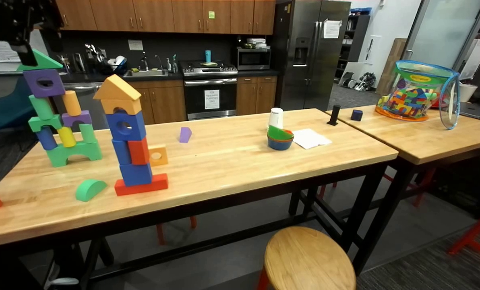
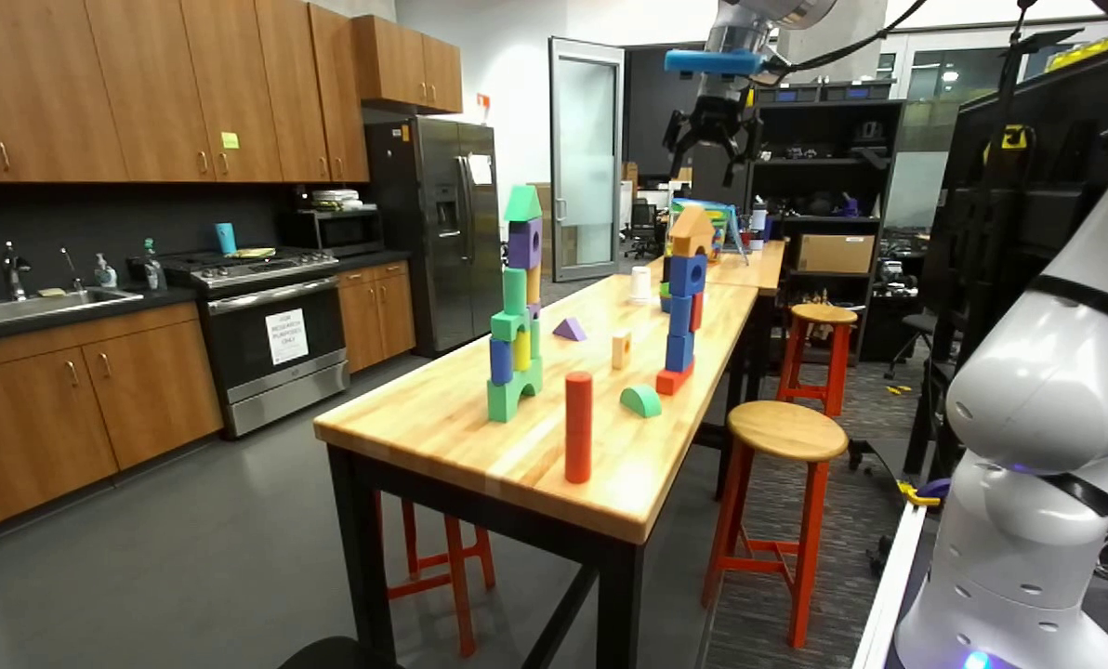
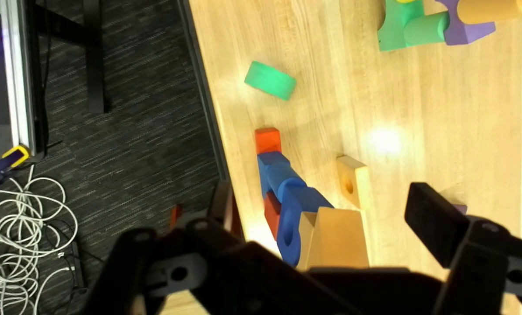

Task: Remove the top block from the stacked blocks

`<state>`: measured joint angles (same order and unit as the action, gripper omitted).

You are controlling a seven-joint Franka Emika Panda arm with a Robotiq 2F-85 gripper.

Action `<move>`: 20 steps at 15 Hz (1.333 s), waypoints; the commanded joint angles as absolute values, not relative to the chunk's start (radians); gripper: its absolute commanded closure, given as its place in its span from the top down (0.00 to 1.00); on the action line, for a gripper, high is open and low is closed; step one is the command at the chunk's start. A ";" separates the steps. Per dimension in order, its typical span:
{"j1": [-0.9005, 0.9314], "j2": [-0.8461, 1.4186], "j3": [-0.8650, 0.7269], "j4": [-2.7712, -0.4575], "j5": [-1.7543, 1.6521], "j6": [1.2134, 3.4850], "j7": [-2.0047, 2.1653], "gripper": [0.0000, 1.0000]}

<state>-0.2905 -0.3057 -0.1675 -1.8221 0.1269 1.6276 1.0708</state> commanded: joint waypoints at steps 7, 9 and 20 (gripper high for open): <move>-0.277 -0.276 -0.172 -1.789 0.136 1.585 1.082 1.00; -0.272 -0.264 -0.172 -1.772 0.142 1.558 1.088 1.00; -0.279 -0.075 -0.217 -1.586 0.163 1.544 1.251 1.00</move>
